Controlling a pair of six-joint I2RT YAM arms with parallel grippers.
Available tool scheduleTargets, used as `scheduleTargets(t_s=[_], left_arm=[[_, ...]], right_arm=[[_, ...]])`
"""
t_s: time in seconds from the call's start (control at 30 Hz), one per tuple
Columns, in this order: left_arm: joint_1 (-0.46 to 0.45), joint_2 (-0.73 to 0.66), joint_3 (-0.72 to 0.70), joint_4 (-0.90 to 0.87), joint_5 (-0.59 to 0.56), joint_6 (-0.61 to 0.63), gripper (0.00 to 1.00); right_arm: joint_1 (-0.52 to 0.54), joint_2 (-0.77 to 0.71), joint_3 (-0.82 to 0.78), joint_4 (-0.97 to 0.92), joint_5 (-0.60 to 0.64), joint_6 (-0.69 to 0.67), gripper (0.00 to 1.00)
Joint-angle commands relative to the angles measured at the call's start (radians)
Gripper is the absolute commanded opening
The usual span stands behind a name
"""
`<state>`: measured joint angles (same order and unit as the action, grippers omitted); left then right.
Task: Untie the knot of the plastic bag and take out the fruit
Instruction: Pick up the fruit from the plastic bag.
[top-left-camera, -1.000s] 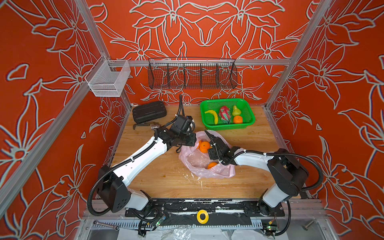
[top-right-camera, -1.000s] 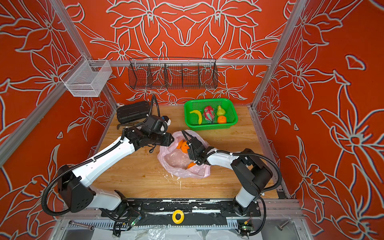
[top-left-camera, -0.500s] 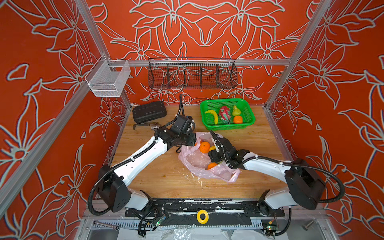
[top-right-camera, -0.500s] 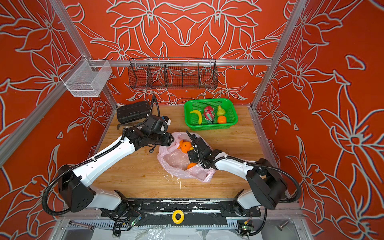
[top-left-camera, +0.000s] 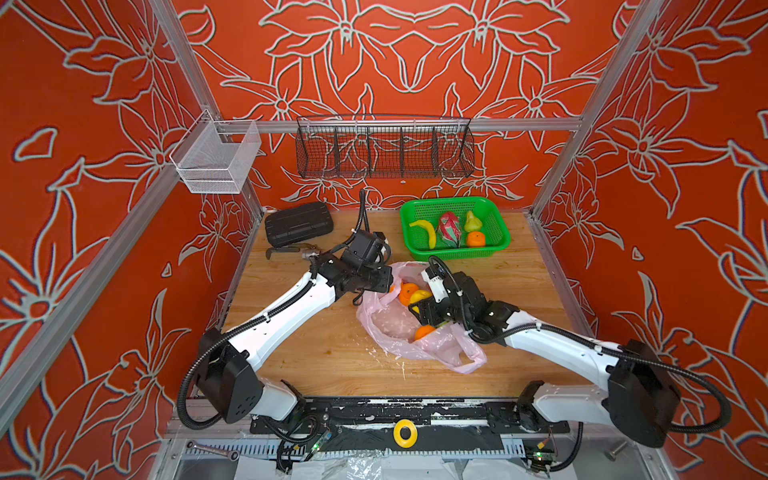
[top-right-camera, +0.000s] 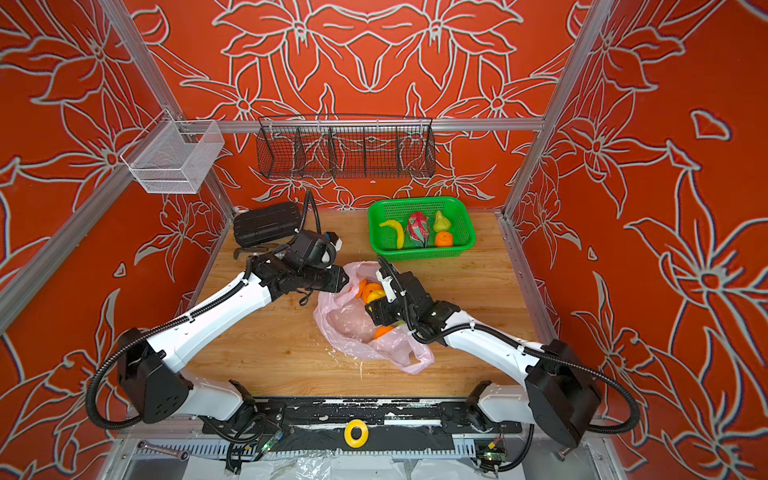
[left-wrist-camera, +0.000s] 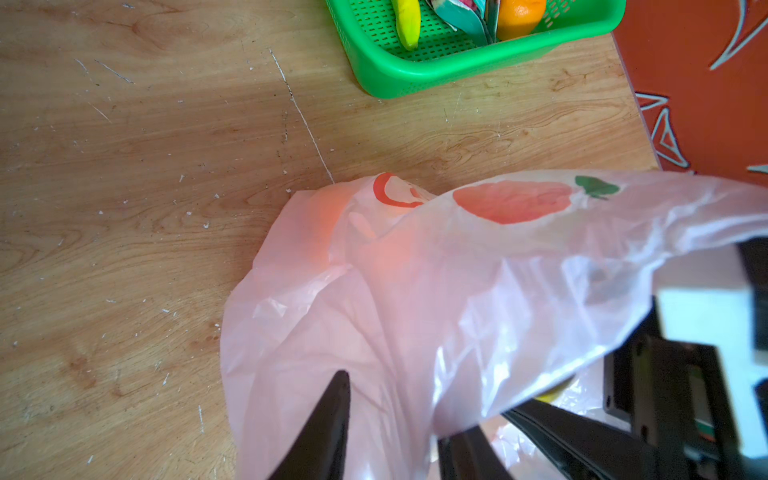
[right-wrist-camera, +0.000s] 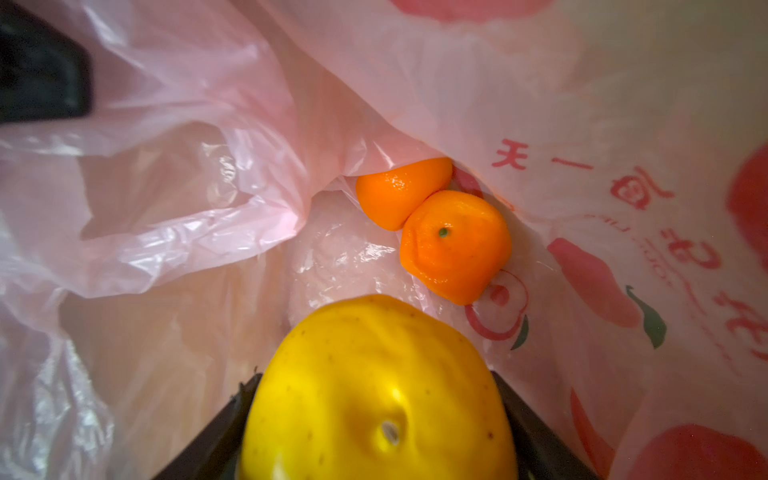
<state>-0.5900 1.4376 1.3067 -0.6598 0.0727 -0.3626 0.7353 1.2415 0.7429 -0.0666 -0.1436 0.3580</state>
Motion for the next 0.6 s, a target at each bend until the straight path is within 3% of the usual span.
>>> scheduleTargets(t_s=[0.0,0.23,0.57], left_arm=[[-0.003,-0.007,0.015,0.005,-0.005,-0.002,0.38],[-0.002,-0.021,0.018,-0.001,-0.017,-0.003,0.47],[-0.002,-0.059,0.003,-0.010,-0.044,0.003,0.51]], right_arm=[[0.005,-0.065,-0.004,0.045,-0.053,0.042,0.53],[0.004,-0.128,0.046,0.063,-0.060,0.079,0.54],[0.002,-0.182,0.131,0.088,-0.099,0.129,0.55]])
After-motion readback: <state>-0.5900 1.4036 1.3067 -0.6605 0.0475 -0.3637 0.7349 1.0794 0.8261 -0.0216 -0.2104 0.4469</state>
